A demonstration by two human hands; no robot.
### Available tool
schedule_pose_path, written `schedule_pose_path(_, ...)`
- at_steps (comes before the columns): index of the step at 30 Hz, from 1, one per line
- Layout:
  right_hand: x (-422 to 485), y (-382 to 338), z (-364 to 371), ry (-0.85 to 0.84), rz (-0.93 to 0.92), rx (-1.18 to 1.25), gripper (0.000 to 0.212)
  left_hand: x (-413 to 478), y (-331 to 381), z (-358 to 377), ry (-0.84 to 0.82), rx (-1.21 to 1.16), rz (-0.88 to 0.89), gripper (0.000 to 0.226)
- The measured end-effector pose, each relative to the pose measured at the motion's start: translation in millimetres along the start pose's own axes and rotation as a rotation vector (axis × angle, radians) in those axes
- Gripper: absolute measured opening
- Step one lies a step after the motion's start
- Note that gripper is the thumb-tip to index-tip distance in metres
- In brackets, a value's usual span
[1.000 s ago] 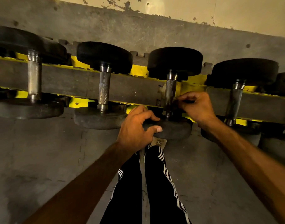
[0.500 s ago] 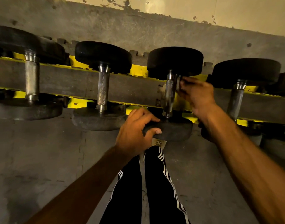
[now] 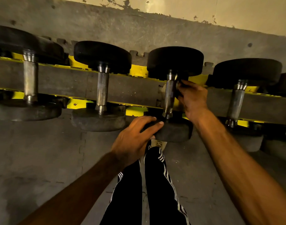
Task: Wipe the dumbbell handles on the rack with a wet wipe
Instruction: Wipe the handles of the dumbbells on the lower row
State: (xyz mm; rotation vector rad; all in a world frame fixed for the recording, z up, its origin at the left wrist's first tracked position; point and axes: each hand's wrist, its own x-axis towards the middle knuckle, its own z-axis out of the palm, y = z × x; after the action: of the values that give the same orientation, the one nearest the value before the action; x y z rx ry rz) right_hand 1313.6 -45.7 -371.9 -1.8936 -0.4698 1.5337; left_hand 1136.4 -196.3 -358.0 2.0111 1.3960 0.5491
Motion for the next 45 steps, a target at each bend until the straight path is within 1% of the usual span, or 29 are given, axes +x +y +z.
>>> schedule_pose_path(3, -13.5, 12.2, -15.5, -0.039, 0.019, -0.226, 0.018, 2.3, -3.6, -4.8, -0.057, 0.059, 0.019, 0.048)
schedule_pose_path(6, -3.9, 7.6, -15.1, -0.054, 0.098, -0.290, 0.017, 3.8, -8.2, -6.1, -0.077, 0.063, 0.033, 0.046)
schedule_pose_path(8, 6.4, -5.1, -1.3, -0.011, 0.100, -0.218, 0.016, 4.2, -9.7, -5.7, -0.091, 0.051, 0.024, 0.047)
schedule_pose_path(10, 13.2, -10.3, 9.4, 0.033, 0.098, -0.074, 0.019, 4.9, -9.0, -5.1, -0.099, 0.047, 0.011, 0.047)
schedule_pose_path(12, 11.1, -9.2, 8.9, 0.025, 0.153, 0.042, 0.011, 5.6, -6.8, -5.0, -0.099, 0.036, 0.003, 0.046)
schedule_pose_path(13, 8.4, -8.1, 5.7, 0.005, 0.173, 0.051, 0.010, 5.7, -6.1, -5.4, -0.097, 0.032, 0.000, 0.046)
schedule_pose_path(15, 5.8, -9.0, 2.2, -0.035, 0.150, 0.014, 0.017, 5.8, -5.7, -5.6, -0.098, 0.027, -0.001, 0.047)
schedule_pose_path(17, 6.2, -13.2, 7.3, 0.038, 0.131, -0.038, 0.021, 6.2, -5.6, -5.4, -0.096, 0.024, -0.007, 0.048)
schedule_pose_path(19, 8.9, -17.6, 17.4, 0.070, 0.183, 0.037, 0.012, 6.5, -5.3, -5.3, -0.087, 0.014, -0.012, 0.048)
schedule_pose_path(20, 10.5, -18.5, 21.3, 0.026, 0.241, 0.100, 0.011, 6.7, -4.7, -5.3, -0.085, 0.011, -0.014, 0.048)
schedule_pose_path(22, 12.1, -20.1, 25.0, -0.002, 0.300, 0.172, 0.025, 6.7, -4.0, -5.7, -0.085, 0.016, -0.016, 0.048)
schedule_pose_path(25, 8.0, -19.4, 20.3, 0.039, 0.293, 0.197, 0.028, 7.0, -3.4, -5.6, -0.081, 0.014, -0.018, 0.047)
schedule_pose_path(26, 3.4, -17.1, 18.4, 0.071, 0.261, 0.209, 0.028, 7.1, -3.3, -5.2, -0.084, 0.016, -0.016, 0.047)
schedule_pose_path(27, 0.3, -12.4, 17.9, 0.122, 0.183, 0.248, 0.027, 7.1, -3.5, -4.7, -0.086, 0.017, -0.011, 0.046)
schedule_pose_path(28, -4.9, -8.6, 18.9, 0.181, 0.055, 0.256, 0.026, 7.3, -4.4, -4.3, -0.087, 0.016, -0.006, 0.045)
schedule_pose_path(29, -9.1, -3.8, 20.2, 0.231, -0.118, 0.217, 0.024, 7.5, -5.4, -4.1, -0.087, 0.015, -0.001, 0.044)
schedule_pose_path(30, -12.5, 1.6, 21.6, 0.281, -0.305, 0.099, 0.022, 7.9, -6.7, -3.9, -0.087, 0.015, 0.002, 0.043)
schedule_pose_path(32, -17.1, 9.9, 23.1, 0.306, -0.623, -0.249, 0.016, 7.8, -8.7, -4.4, -0.096, 0.013, 0.005, 0.042)
schedule_pose_path(35, -16.7, 9.3, 16.3, 0.256, -0.866, -0.614, 0.012, 8.0, -9.3, -6.5, -0.111, 0.017, -0.002, 0.043)
schedule_pose_path(38, -13.4, 3.9, 6.2, 0.119, -1.124, -0.936, 0.017, 8.4, -8.0, -7.2, -0.111, 0.009, -0.016, 0.043)
schedule_pose_path(39, -10.9, 4.0, 3.2, 0.088, -1.182, -1.011, 0.021, 8.2, -7.4, -7.6, -0.111, 0.006, -0.017, 0.043)
schedule_pose_path(41, -6.4, 6.0, -0.2, 0.081, -1.240, -1.196, 0.031, 8.6, -7.2, -8.1, -0.110, 0.011, -0.015, 0.045)
schedule_pose_path(43, -2.3, 12.0, 0.5, 0.062, -1.241, -1.352, 0.036, 8.5, -7.2, -8.2, -0.106, 0.015, -0.015, 0.046)
schedule_pose_path(45, -2.8, 12.7, 3.4, 0.046, -1.182, -1.359, 0.032, 8.6, -7.2, -8.0, -0.095, 0.005, -0.017, 0.044)
